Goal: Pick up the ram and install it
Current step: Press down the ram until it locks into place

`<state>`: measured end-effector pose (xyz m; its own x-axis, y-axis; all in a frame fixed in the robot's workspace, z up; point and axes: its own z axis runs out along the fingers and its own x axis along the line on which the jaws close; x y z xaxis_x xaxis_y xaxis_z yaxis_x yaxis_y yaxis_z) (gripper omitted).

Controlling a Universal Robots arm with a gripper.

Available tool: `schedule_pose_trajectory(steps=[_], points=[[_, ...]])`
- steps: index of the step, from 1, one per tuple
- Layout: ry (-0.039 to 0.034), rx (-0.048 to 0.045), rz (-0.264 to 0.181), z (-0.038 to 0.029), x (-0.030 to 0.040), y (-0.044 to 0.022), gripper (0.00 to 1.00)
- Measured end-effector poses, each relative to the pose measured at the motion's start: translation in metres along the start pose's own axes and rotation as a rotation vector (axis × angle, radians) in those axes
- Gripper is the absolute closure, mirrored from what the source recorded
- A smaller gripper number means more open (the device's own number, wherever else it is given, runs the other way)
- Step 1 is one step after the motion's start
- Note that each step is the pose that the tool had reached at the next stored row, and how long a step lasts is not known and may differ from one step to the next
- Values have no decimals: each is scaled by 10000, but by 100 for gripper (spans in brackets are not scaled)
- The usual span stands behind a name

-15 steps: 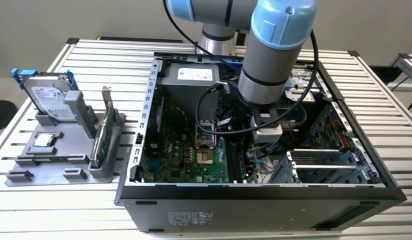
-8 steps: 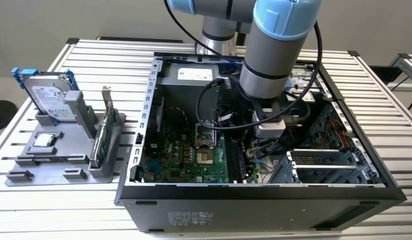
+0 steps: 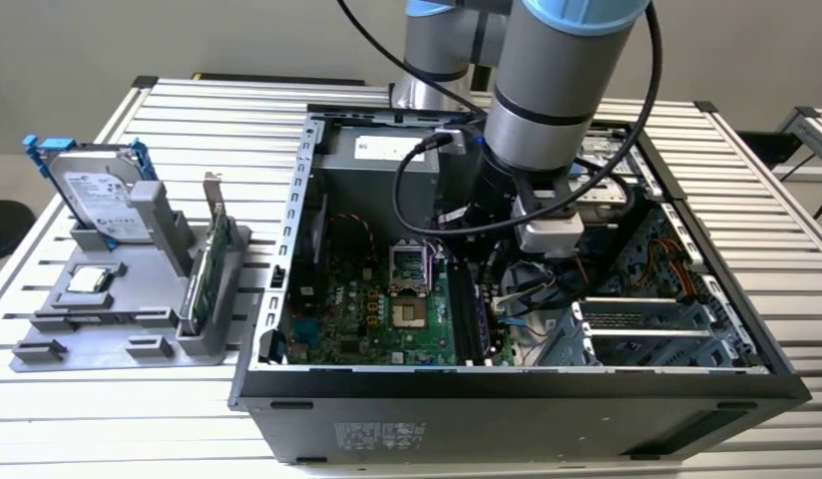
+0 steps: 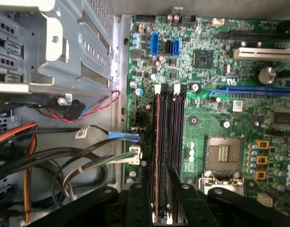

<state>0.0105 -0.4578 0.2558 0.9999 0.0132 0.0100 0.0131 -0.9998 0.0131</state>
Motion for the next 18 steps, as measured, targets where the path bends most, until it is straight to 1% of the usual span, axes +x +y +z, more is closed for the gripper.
schedule_pose_trajectory(steps=[13, 18], points=[[-1, 12, 0, -6, 0, 0, 0], [0, 78, 1, 59, -1, -6, 0]])
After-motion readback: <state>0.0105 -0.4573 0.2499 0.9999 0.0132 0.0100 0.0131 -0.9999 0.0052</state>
